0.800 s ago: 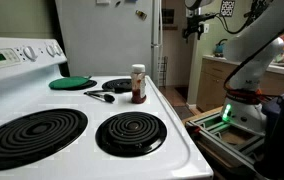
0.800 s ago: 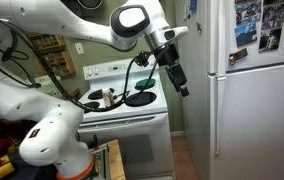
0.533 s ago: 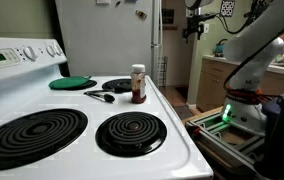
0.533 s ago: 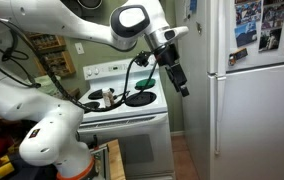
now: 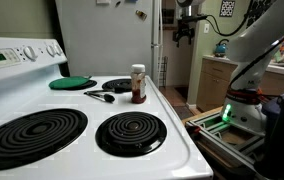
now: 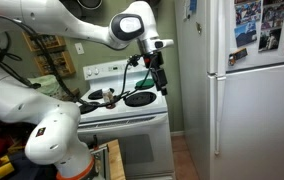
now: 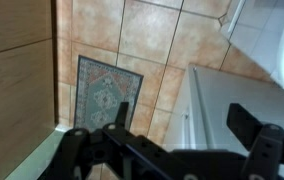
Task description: Turn the ketchup bottle to stand on its white lid
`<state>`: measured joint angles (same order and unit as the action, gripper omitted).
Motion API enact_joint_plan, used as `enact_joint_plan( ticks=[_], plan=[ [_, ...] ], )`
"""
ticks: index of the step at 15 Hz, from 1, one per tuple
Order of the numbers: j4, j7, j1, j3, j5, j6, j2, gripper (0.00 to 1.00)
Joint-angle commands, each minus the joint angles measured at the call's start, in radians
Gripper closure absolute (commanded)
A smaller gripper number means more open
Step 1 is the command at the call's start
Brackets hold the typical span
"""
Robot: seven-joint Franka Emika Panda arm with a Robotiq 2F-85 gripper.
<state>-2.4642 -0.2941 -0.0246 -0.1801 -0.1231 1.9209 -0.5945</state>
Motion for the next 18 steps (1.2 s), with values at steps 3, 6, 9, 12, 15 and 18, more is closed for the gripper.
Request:
enact_joint_plan(
  ticks=[3,6,9,12,15,18],
  plan=[
    [0.119,-0.214,0.111,-0.152,0.133,-0.357,0.102,0.0],
    [0.095,-0.214,0.13,-0.153,0.111,-0.334,0.071,0.0],
    [0.096,-0.211,0.128,-0.142,0.109,-0.332,0.071,0.0],
    [0.096,-0.209,0.126,-0.135,0.109,-0.332,0.071,0.0],
    [0.069,-0.167,0.163,-0.109,0.235,-0.263,0.058,0.0],
    [0.052,-0.204,0.186,-0.112,0.412,-0.223,0.078,0.0]
  ],
)
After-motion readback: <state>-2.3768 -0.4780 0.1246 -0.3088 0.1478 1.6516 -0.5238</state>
